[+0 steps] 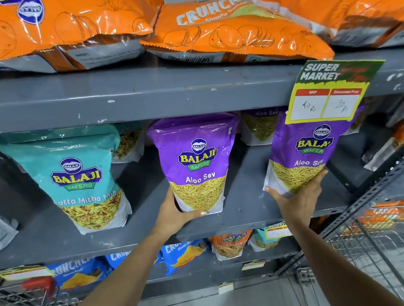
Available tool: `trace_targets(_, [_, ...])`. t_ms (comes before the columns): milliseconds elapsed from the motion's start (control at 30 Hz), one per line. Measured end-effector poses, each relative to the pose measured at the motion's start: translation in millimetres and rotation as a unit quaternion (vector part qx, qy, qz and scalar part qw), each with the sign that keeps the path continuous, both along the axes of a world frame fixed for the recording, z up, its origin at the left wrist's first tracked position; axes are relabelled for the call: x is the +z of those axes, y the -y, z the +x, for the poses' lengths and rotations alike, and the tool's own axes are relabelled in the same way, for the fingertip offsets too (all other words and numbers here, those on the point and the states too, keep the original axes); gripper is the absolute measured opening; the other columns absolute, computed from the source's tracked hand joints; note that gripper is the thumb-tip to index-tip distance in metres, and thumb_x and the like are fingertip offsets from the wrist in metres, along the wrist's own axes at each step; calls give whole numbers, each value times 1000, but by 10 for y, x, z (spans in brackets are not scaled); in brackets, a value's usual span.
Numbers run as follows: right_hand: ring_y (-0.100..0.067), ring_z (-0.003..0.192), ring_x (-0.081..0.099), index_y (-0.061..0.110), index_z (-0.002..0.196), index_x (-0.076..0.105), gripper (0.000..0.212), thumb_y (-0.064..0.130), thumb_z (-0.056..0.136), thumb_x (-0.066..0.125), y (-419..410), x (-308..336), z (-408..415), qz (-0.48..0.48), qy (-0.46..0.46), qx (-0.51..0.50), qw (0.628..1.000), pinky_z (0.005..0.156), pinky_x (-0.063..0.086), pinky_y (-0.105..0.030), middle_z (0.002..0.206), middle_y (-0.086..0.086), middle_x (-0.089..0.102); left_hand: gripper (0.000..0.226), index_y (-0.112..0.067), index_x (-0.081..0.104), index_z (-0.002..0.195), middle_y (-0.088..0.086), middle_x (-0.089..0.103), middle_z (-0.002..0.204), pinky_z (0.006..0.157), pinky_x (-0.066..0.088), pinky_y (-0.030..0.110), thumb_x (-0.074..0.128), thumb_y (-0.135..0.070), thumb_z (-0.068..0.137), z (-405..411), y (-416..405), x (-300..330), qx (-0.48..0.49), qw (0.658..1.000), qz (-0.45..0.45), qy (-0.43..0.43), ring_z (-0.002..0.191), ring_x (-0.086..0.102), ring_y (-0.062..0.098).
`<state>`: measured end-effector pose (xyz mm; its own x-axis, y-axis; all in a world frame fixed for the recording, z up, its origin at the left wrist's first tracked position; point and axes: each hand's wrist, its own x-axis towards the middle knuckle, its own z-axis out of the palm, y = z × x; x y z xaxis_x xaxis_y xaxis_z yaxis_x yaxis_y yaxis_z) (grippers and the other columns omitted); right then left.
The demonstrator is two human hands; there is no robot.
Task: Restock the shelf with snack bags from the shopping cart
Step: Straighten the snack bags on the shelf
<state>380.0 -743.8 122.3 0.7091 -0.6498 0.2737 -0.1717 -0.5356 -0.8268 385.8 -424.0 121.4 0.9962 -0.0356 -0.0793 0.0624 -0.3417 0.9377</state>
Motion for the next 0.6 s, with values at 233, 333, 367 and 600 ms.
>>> trace_targets(233, [-38, 136, 34, 26, 154, -14, 155, 46, 45, 94, -2, 29, -33, 5, 1, 6, 1000, 107, 38, -54, 148, -25, 32, 101, -51, 36, 125, -38, 59, 112, 81, 48, 13, 91, -58, 41, 35, -11, -39, 1, 1000, -4, -7, 103, 57, -15])
trace_targets(333, [-37, 137, 33, 25, 154, -13, 154, 45, 46, 95, 5, 42, -51, 5, 3, 9, 1000, 108, 37, -54, 149, -24, 31, 104, -47, 36, 129, -37, 59, 113, 80, 48, 11, 92, -57, 42, 38, -14, -45, -4, 1000, -10, -6, 105, 57, -14])
trace_targets(367, [-38, 138, 33, 25, 155, -12, 154, 44, 46, 94, 0, 50, -56, 6, 2, 9, 1000, 107, 37, -55, 149, -24, 31, 104, -46, 36, 130, -34, 59, 115, 81, 48, 11, 92, -56, 42, 38, -15, -47, -5, 1000, -12, -6, 107, 57, -12])
trace_targets(600, [-39, 139, 30, 22, 155, -10, 153, 43, 46, 94, -9, 83, -78, 16, 3, 7, 1000, 109, 35, -55, 150, -25, 29, 103, -43, 37, 131, -22, 61, 124, 94, 51, 27, 93, -51, 44, 37, -23, -63, -7, 1000, -25, -2, 114, 59, 1])
